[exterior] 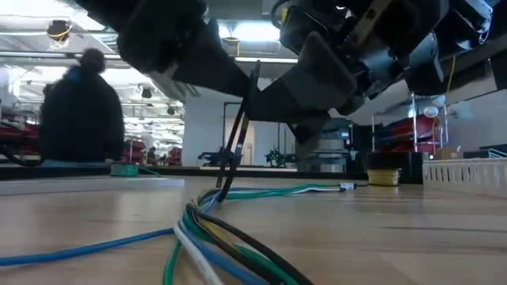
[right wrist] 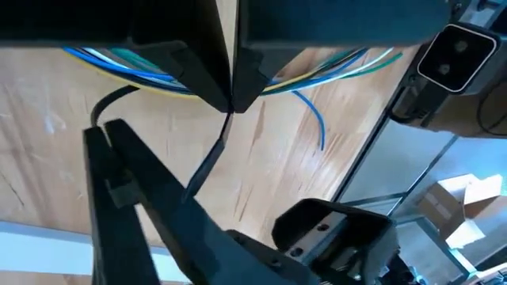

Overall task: Ziptie cables
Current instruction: Wrap the cable wires using the black zip tie

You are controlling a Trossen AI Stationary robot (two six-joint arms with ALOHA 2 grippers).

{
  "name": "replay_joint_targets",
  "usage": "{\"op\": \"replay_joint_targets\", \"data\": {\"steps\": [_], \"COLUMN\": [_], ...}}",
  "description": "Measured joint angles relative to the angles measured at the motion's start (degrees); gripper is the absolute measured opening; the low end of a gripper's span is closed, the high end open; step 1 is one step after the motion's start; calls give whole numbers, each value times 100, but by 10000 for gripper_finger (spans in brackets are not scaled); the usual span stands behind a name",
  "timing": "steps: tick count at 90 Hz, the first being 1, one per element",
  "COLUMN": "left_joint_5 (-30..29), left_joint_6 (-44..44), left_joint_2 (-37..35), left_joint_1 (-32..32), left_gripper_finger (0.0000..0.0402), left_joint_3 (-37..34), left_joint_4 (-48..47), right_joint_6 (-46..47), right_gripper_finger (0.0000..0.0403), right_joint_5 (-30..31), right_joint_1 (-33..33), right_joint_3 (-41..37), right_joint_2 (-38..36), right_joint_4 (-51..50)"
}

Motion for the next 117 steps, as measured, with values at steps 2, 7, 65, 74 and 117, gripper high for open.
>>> {"op": "replay_joint_targets", "data": {"steps": [2,7,65,74,117], "left_joint_5": [0,0,160,153,24], "left_joint_6": [-18,-45,-1071,-886,105], "left_joint_2": [0,0,2,2,7], "left_joint_1": [0,2,-7,13,57], "left_gripper_finger": [0,0,0,0,0], "left_joint_3": [0,0,-144,-134,97], "left_joint_4": [-16,-29,-397,-410,-415], "right_joint_6": [0,0,-21,96,582], "right_gripper_finger": [0,0,0,0,0], "right_joint_5": [0,0,56,47,-250], "right_joint_1": [0,0,0,0,-38], "right_joint_3": [0,0,-2,0,262], "right_joint_2": [0,-1,3,93,425], "right_joint_4": [0,0,-44,-17,133]}}
